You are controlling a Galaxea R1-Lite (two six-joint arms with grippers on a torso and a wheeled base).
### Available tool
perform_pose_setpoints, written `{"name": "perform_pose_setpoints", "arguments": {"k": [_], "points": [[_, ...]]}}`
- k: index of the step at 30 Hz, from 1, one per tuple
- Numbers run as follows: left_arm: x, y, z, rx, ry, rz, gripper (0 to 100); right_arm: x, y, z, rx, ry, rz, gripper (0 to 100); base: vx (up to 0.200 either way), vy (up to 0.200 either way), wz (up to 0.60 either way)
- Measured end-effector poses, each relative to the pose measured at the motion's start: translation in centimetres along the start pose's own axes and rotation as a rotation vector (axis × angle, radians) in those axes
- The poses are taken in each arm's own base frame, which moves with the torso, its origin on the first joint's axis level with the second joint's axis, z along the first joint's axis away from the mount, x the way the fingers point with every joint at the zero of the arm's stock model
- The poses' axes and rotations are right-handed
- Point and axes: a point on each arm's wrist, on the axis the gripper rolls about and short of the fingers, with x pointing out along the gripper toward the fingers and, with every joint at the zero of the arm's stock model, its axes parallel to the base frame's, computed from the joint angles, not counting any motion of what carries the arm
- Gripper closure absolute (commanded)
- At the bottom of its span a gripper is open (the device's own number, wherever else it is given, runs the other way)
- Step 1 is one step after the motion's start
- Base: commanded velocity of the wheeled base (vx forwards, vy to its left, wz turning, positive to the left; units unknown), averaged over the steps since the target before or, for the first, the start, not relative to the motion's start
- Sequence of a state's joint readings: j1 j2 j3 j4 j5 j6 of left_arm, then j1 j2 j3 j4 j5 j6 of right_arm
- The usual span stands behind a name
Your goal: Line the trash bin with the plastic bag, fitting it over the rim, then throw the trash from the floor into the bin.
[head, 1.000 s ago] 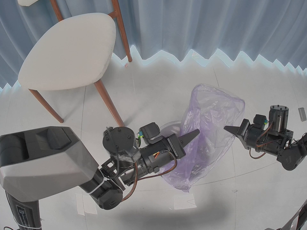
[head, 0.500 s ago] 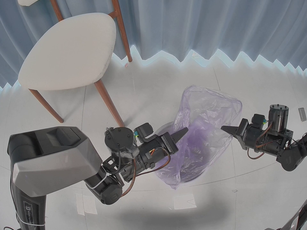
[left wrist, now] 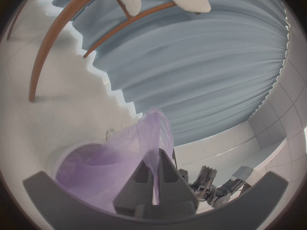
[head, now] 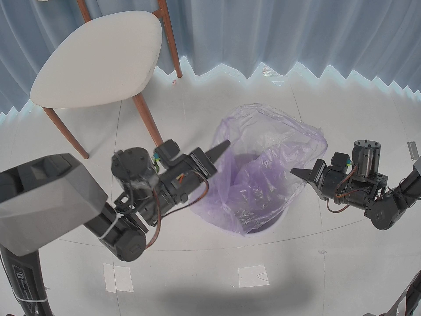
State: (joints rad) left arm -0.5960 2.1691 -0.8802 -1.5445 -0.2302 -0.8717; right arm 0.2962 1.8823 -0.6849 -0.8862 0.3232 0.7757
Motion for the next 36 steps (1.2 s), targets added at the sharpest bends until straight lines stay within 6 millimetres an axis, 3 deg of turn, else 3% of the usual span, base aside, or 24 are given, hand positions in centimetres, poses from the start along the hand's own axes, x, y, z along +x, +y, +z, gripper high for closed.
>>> {"name": "perform_pose_setpoints", "arguments": {"k": [4,8,19,24,28,36], "points": [[-0.7,0.0,2.5,0.025,-0.022,-0.026,100,1.0,-0.1,0.9,-0.027,-0.047,0.012,100,0.000,0.000,0.00],[-1.0,0.6,2.6,0.025,0.005,-0.025,100,1.7,-0.1,1.8,-0.036,-0.067,0.013,100,0.000,0.000,0.00],[0.0,3.5,-3.7,-0.005,0.129,0.049,100,3.9,-2.0,1.0,-0.047,-0.003,-0.057,100,0.000,0.000,0.00],[0.4,4.7,-4.8,-0.012,0.114,0.092,100,4.7,-3.3,0.3,-0.054,0.015,-0.078,100,0.000,0.000,0.00],[0.5,5.2,-5.1,-0.018,0.119,0.096,100,4.7,-4.1,1.0,-0.046,-0.004,-0.097,100,0.000,0.000,0.00],[0.2,5.0,-6.9,-0.024,0.173,0.100,100,3.2,-6.5,2.3,-0.011,-0.041,-0.161,100,0.000,0.000,0.00]]}}
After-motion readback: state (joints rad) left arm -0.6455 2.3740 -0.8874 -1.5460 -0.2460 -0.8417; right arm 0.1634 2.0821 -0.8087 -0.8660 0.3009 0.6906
